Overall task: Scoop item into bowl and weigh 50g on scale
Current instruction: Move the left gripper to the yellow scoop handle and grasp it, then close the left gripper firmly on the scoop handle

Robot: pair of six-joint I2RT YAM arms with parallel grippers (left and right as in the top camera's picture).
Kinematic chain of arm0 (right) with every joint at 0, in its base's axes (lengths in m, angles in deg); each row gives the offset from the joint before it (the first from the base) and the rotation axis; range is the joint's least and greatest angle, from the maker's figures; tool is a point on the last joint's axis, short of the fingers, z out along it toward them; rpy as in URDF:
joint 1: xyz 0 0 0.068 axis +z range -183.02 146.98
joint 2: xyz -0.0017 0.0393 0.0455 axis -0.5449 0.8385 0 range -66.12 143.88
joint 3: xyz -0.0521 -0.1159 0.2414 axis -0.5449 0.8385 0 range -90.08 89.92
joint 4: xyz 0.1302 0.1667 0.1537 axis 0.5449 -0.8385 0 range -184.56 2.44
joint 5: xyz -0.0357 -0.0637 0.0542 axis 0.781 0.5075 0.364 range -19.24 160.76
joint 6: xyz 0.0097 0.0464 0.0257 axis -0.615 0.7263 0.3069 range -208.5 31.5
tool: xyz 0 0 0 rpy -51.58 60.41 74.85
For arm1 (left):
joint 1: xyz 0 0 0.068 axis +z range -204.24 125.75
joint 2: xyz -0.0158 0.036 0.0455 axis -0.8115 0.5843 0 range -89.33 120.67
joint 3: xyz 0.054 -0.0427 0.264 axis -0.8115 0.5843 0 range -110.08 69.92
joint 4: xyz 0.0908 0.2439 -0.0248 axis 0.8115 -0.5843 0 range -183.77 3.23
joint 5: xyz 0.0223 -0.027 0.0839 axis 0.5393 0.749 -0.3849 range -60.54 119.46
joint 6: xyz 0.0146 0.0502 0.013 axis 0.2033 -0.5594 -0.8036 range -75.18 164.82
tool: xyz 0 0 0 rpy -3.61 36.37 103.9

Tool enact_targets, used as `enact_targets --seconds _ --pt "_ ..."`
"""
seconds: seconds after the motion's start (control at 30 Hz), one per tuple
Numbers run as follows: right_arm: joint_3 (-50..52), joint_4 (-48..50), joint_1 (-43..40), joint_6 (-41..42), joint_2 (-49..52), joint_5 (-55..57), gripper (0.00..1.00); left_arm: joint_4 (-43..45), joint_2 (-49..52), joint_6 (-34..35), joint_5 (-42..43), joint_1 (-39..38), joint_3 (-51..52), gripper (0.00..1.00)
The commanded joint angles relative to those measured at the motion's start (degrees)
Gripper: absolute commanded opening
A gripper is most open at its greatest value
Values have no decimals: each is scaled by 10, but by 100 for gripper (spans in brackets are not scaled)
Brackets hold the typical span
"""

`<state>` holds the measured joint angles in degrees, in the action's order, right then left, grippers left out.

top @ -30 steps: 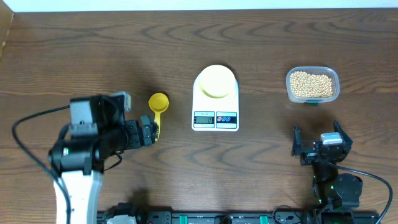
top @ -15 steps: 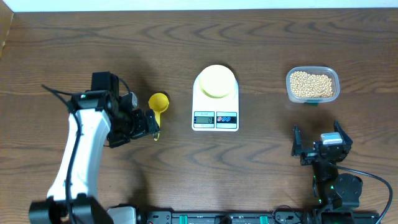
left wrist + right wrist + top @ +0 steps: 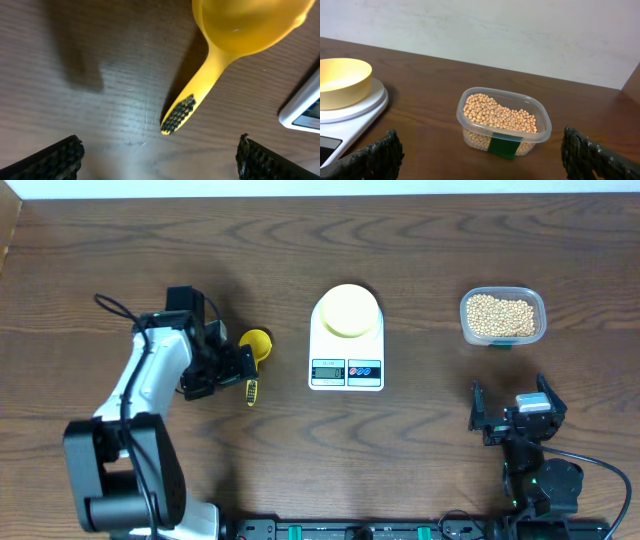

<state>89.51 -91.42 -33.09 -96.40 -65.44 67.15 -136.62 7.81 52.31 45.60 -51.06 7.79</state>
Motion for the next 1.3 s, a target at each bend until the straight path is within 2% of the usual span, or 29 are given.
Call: enact_targets --seconds 0.0,0.13,0.33,0.47,0.63,0.77,1.03,1.13,1.27 --pt "1 -2 5 8 -3 -2 99 12 22 -6 -9 -25 -9 99" --pt "1 -2 5 8 -3 -2 99 35 35 -5 -28 -49 -9 95" --pt "1 -2 5 8 -3 -2 99 47 44 -5 -82 -61 -8 93" --pt "1 -2 5 8 -3 -2 99 72 47 -5 -76 -63 0 79" --pt "1 -2 5 8 -3 -2 99 75 49 -5 -76 -73 10 73" --pt "1 -2 5 8 -3 -2 99 82 51 -6 -76 -73 19 61" --pt "1 -2 5 8 -3 -2 99 87 56 -32 -61 -73 20 59" --pt "1 -2 5 8 -3 -2 99 91 56 -31 -61 -73 20 50" --pt "1 -2 5 8 -3 -2 99 93 57 -32 -61 -73 20 48"
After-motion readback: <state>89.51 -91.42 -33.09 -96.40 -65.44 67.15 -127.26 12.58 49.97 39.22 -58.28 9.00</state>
